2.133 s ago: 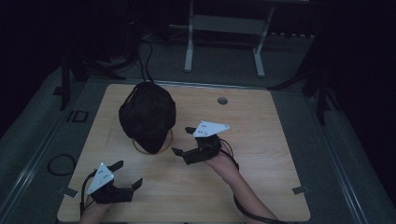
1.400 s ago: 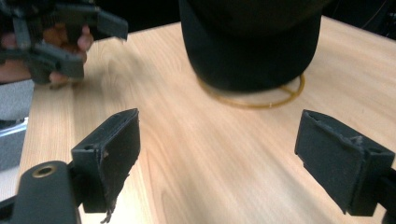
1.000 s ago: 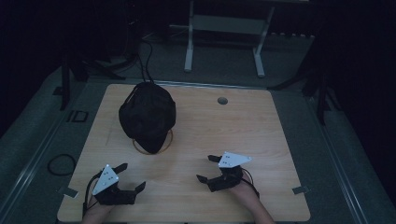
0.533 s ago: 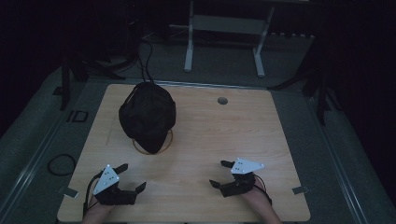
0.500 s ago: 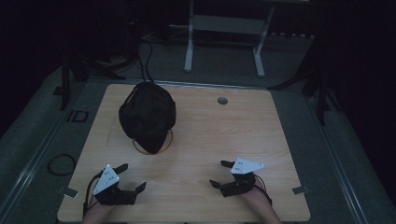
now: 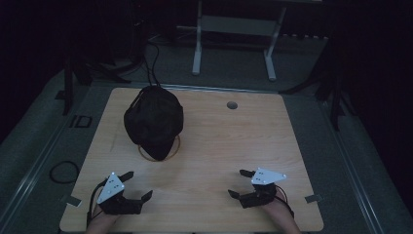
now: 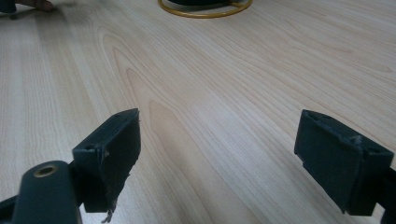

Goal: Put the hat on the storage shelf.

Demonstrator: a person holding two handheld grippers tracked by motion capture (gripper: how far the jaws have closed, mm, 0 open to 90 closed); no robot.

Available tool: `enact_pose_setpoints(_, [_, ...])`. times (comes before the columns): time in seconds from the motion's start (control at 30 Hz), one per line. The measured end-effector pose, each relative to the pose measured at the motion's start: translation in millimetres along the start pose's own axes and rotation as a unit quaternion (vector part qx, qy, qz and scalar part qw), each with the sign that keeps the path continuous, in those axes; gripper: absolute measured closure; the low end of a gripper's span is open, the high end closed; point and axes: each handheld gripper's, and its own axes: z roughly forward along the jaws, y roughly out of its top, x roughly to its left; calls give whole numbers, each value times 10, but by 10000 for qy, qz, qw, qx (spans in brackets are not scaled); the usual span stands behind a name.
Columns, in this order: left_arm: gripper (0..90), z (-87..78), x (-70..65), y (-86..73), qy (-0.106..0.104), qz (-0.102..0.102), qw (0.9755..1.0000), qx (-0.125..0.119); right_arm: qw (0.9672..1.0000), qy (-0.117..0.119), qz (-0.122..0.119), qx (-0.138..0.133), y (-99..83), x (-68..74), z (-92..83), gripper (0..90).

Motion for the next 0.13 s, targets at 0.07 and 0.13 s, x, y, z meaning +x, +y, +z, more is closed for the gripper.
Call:
enact_pose_setpoints(0.07, [32, 1, 3, -2, -3, 2, 10000, 1, 10000, -4, -33, 6, -3, 5, 3, 145])
enact_pose_setpoints(0.13, [32, 2, 5, -3, -4, 8, 10000, 7, 10000, -13, -36, 16, -6, 7, 4, 145])
